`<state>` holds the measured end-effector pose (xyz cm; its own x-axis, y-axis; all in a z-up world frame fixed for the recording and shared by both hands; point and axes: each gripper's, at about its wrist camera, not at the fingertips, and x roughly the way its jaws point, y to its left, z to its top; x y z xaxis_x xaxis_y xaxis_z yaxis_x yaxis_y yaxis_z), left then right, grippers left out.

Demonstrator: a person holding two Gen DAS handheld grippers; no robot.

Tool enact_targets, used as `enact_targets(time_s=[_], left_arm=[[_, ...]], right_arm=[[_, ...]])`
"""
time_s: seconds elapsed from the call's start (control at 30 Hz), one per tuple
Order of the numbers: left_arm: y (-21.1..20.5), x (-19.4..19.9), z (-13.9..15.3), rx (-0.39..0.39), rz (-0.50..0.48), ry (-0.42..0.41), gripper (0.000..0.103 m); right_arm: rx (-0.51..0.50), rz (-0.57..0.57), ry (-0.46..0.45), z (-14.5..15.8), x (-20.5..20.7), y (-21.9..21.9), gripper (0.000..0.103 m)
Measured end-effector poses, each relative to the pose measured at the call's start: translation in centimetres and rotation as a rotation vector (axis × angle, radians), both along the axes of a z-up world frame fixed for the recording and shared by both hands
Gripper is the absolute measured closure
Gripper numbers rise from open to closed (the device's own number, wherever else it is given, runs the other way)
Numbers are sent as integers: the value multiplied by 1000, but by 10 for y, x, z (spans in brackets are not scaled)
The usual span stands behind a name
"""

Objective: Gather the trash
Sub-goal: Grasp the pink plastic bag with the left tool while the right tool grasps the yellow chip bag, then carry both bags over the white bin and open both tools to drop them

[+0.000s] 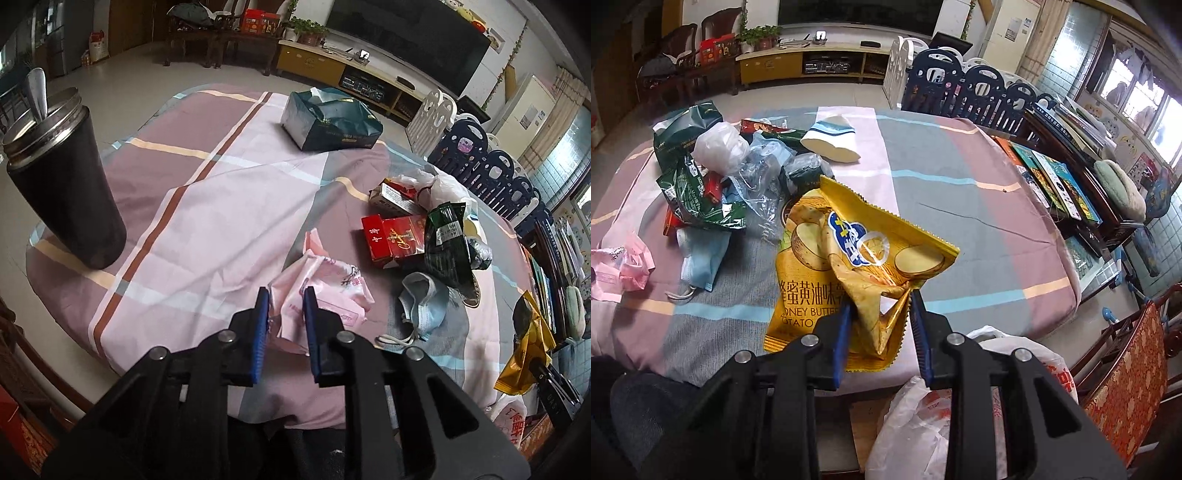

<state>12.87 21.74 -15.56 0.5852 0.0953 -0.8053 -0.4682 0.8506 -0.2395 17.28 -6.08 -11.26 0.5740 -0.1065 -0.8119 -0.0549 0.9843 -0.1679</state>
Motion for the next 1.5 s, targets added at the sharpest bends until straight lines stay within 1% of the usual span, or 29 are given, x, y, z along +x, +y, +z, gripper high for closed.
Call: enact_targets(time_s=[0.1,0.2,0.33,0.53,0.67,0.8,0.97,1.07,1.17,1.27,1.33,1.37,1.5], left_arm=[[-1,-1,0,9,0,-4,84],[-1,-2,1,10,3,-13,87],[2,-8,9,-2,21,-46,88],[0,-25,41,-8,29,-144,88],[-13,-37,59,-24,-18,-208,88],[-17,-44,66,-58,-43,-249,88],[-12,-50,63,-111,-47,-251,88],[-19,-51,59,-104,-60,-229,88],[-37,-54,61,-93,-104,-226,88],[-68,-59,68,-84,-193,-237,88],[-86,-61,74,-86,-248,-249,88],[-99,-62,79,-93,-290,-260,88],[-130,-67,90,-97,-379,-290,88]], right_arm=[[1,3,5,-2,-1,1,72],[4,3,7,-3,-2,1,72],[12,-2,9,-5,-2,-1,72],[40,-22,-27,8,-6,-12,72],[63,-29,-55,20,-11,-21,72],[84,-40,-76,29,-18,-33,72],[113,-66,-94,35,-25,-54,72],[133,-84,-89,34,-27,-66,72],[147,-88,-74,35,-33,-76,72],[129,-74,-56,38,-44,-88,72],[90,-89,-50,41,-57,-103,72],[82,-99,-46,43,-62,-111,71],[70,-145,6,40,-86,-148,71]])
